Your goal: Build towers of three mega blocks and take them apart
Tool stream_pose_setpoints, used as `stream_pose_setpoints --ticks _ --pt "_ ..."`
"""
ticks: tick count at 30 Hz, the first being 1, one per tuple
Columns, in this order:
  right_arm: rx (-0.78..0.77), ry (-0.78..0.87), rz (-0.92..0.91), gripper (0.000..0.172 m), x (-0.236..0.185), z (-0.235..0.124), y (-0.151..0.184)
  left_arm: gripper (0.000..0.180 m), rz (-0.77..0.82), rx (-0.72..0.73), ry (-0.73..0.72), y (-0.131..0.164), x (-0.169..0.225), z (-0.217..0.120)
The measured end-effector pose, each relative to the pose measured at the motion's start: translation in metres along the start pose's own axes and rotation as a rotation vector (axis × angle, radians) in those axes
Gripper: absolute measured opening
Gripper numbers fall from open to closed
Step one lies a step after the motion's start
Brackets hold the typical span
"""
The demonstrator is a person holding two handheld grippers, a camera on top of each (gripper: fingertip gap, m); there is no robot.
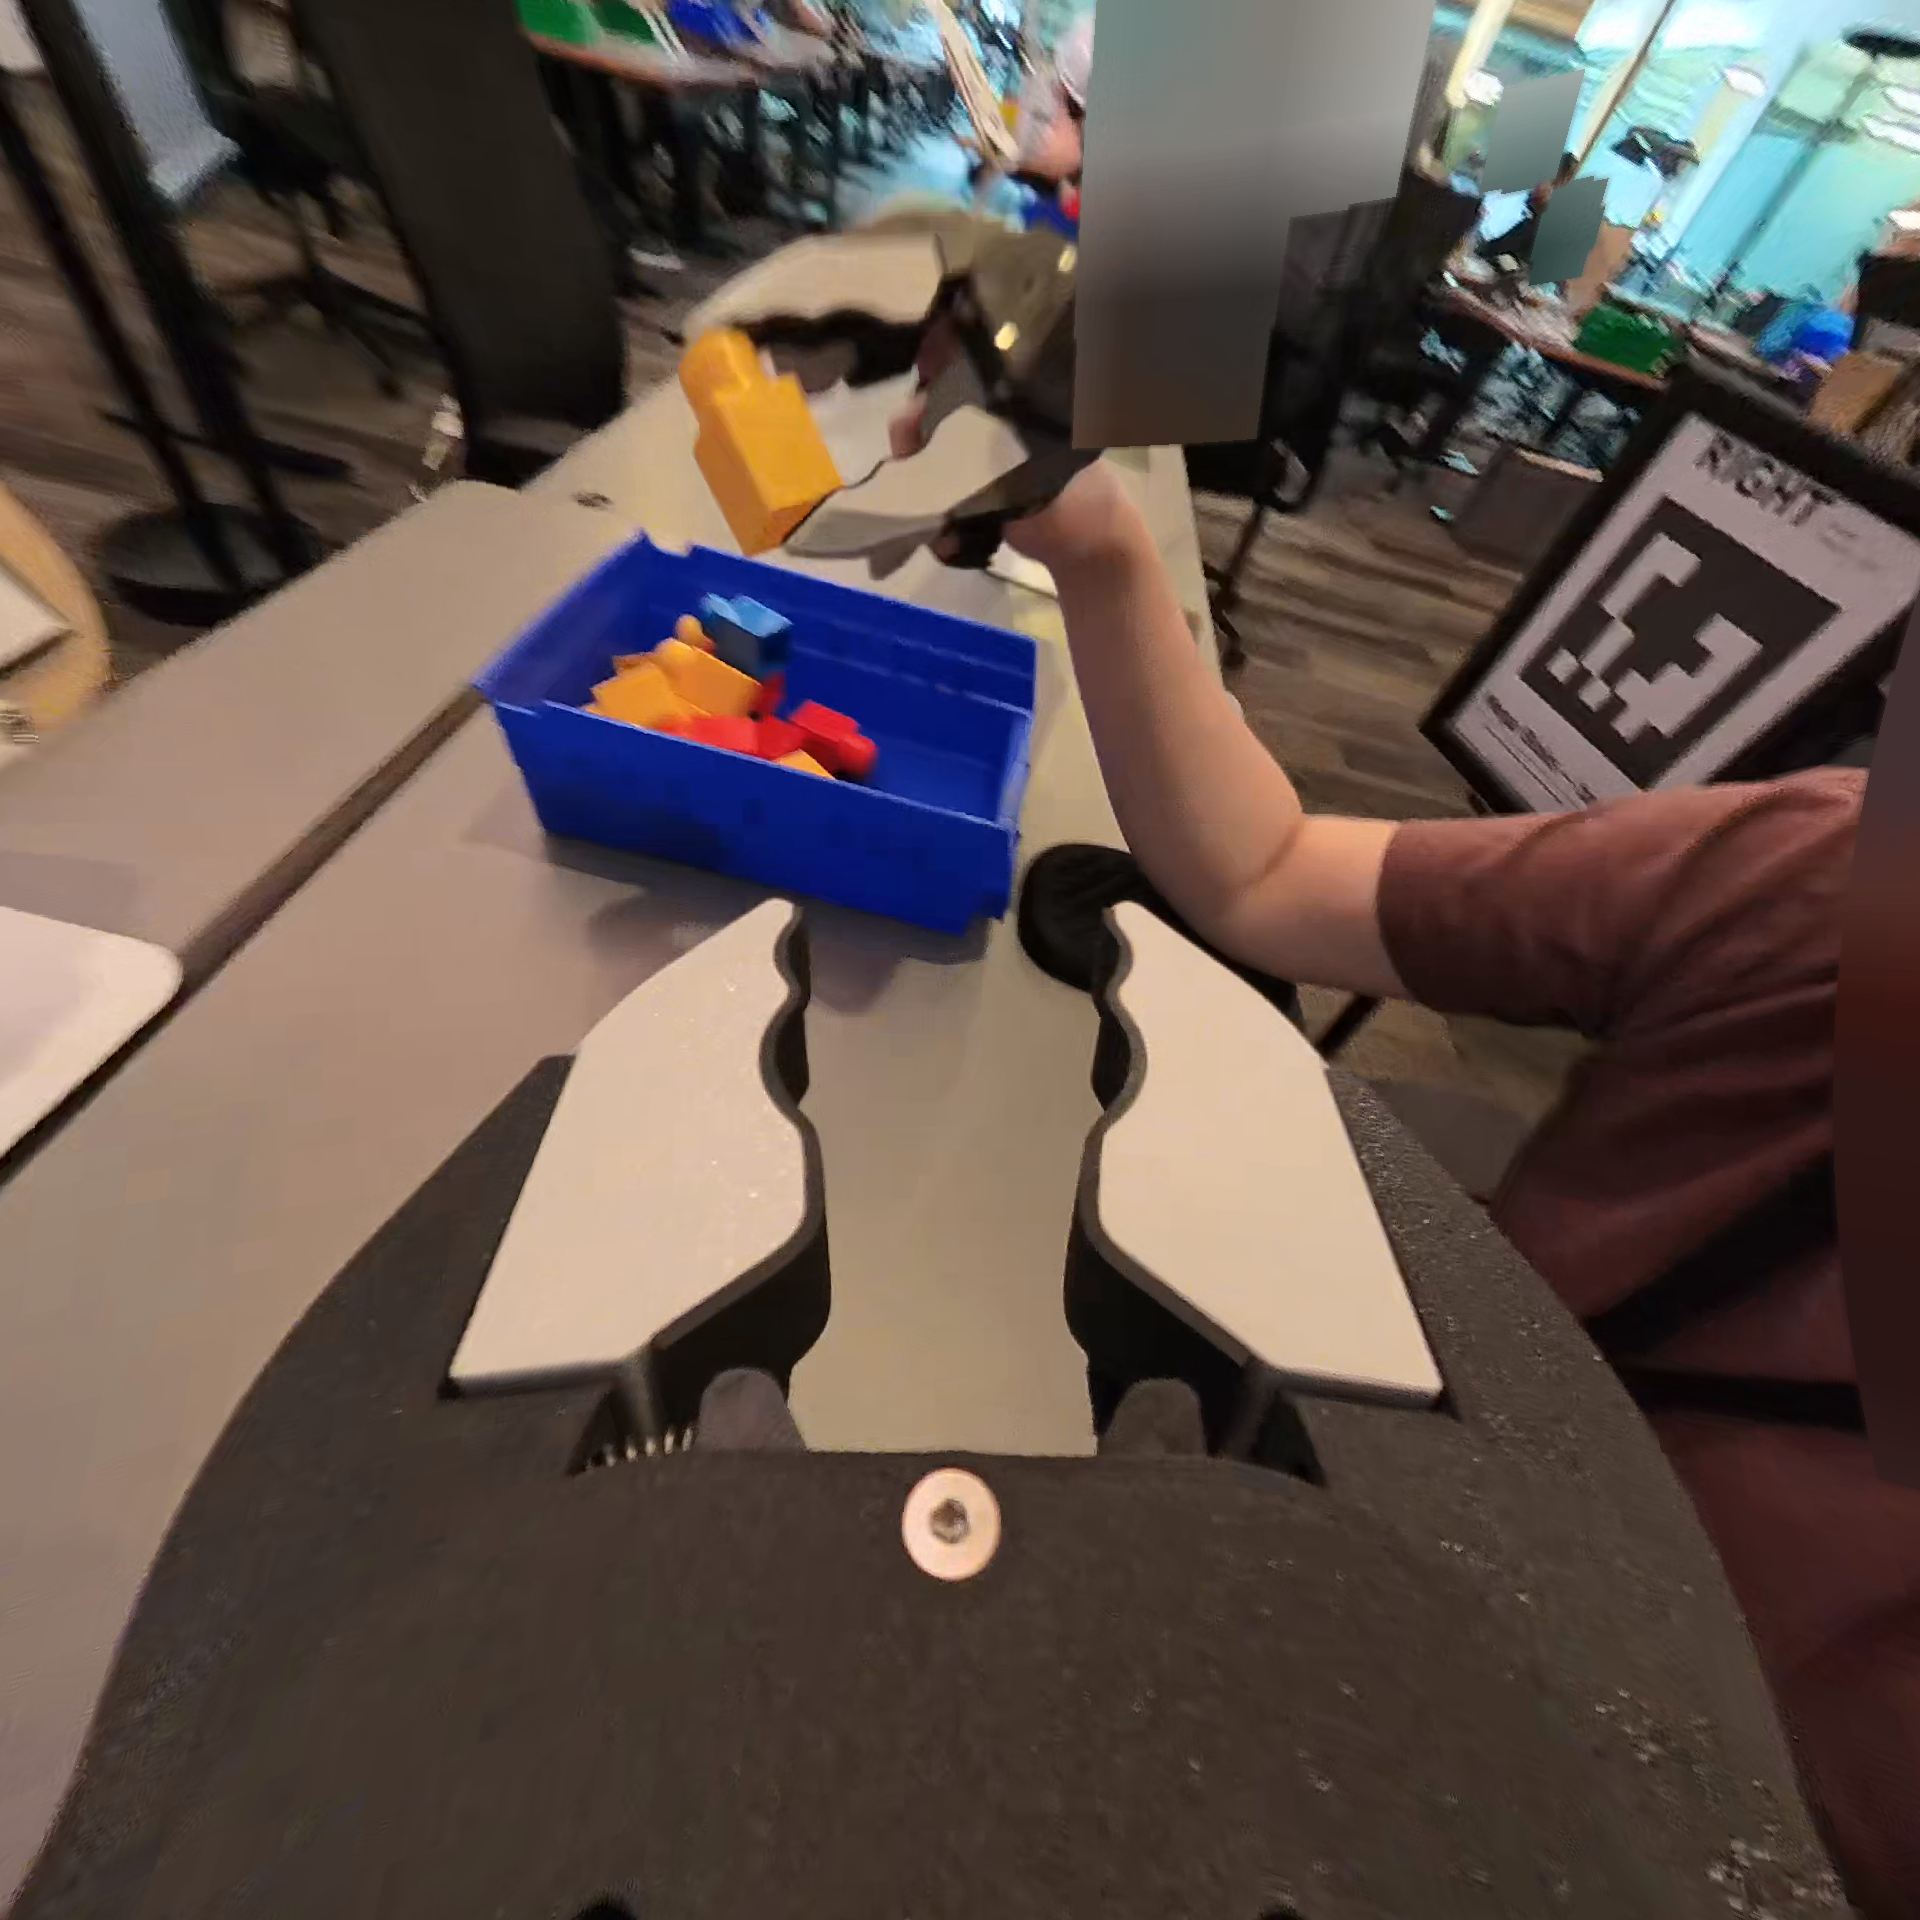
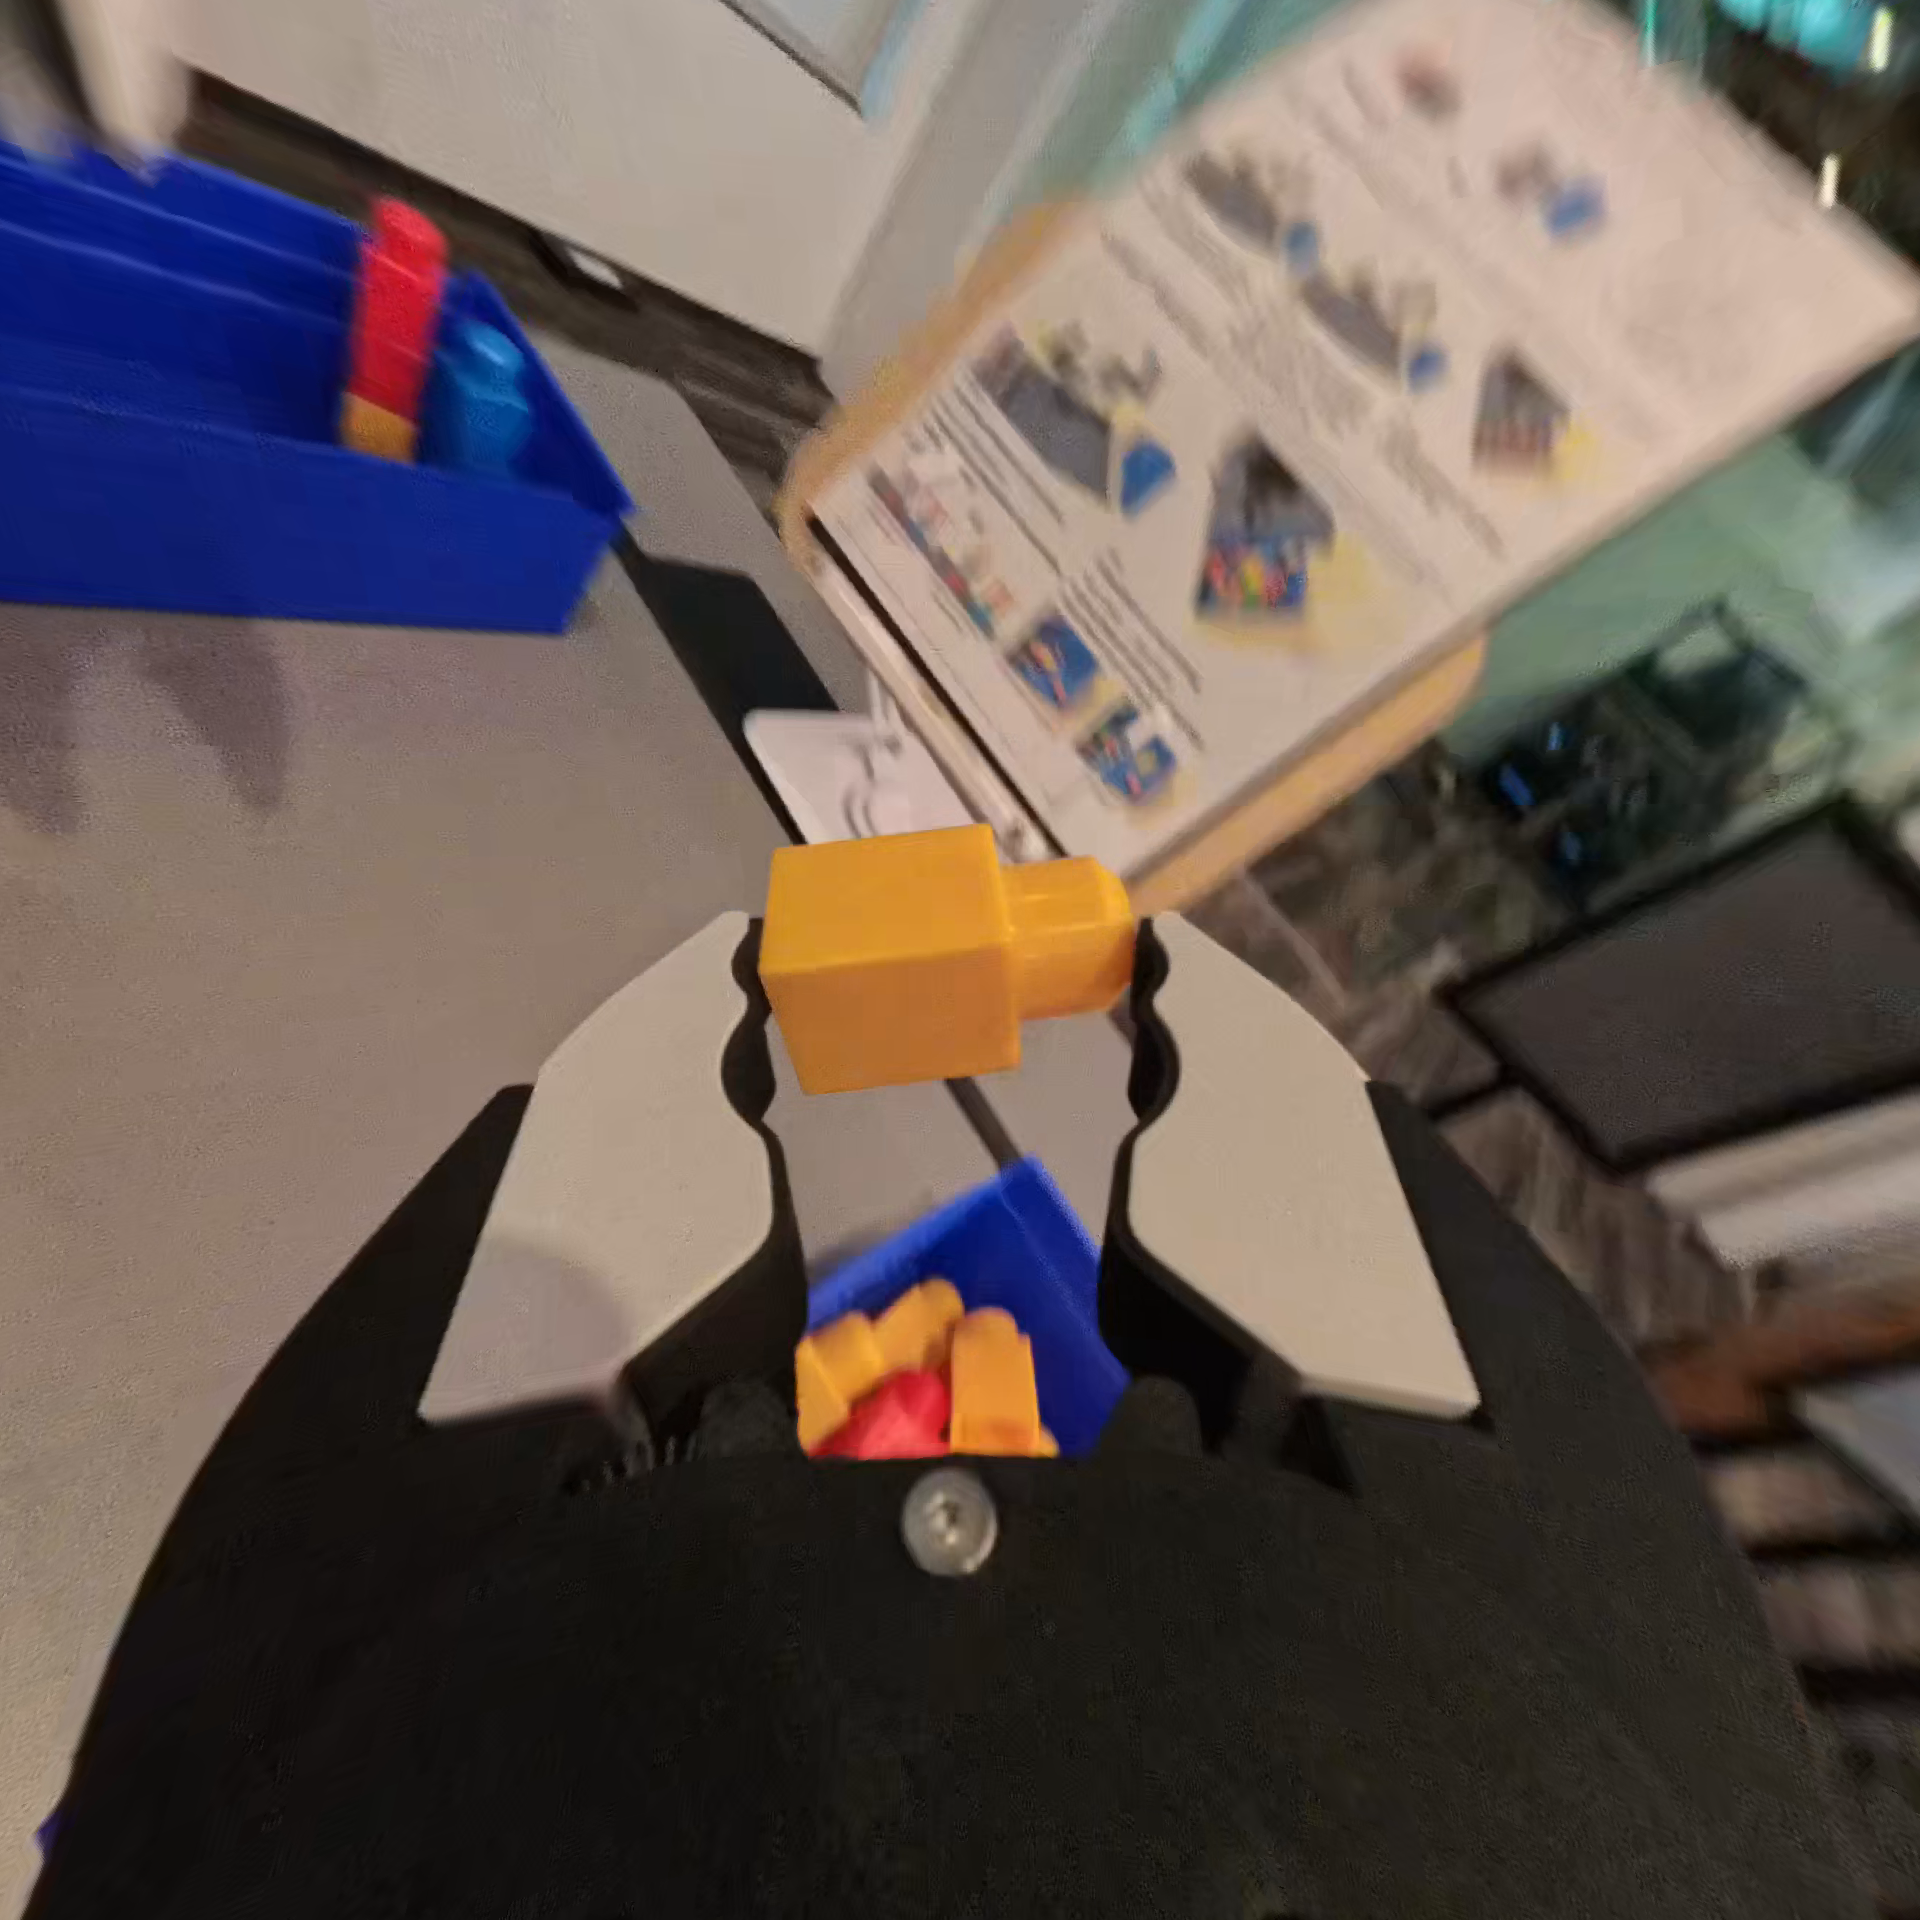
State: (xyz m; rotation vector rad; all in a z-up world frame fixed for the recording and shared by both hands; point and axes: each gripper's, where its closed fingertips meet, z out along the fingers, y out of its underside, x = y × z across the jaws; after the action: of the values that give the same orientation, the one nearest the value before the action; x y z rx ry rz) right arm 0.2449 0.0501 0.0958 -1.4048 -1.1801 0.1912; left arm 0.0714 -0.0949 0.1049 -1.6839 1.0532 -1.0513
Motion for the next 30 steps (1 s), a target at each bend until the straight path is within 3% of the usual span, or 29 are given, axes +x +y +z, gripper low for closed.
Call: stream_pose_setpoints --ticks 2,5,9,12,16,20,25,30 --pt "-0.187 0.033 0.169 0.068 0.028 0.012 0.067 0.052 -0.035 0.033 -0.025 -0.005 -0.003 -0.015" --pt "-0.421 -0.048 0.251 0.068 0.021 0.031 0.142 0.052 -0.097 -0.011 -0.077 0.003 -0.014 -0.032" --pt "-0.616 -0.144 0.124 0.069 -0.002 0.040 0.191 0.053 -0.118 -0.016 -0.201 0.008 -0.032 -0.059" --pt "-0.561 -0.131 0.103 0.071 -0.003 0.049 0.185 0.053 -0.135 0.005 -0.264 0.008 -0.040 -0.079" --pt "-0.484 -0.043 0.091 0.078 0.015 0.041 0.165 0.061 -0.157 -0.105 -0.630 0.038 -0.087 -0.136" --pt "-0.379 0.006 0.097 0.079 0.025 0.032 0.137 0.062 -0.305 -0.111 -0.954 0.068 -0.130 -0.206" --pt "-0.350 0.008 0.061 0.079 0.022 0.033 0.124 0.060 -0.416 -0.069 -1.078 0.097 -0.173 -0.238" --pt "-0.359 -0.001 0.040 0.079 0.018 0.037 0.124 0.055 -0.319 -0.124 -1.285 0.128 -0.224 -0.265"
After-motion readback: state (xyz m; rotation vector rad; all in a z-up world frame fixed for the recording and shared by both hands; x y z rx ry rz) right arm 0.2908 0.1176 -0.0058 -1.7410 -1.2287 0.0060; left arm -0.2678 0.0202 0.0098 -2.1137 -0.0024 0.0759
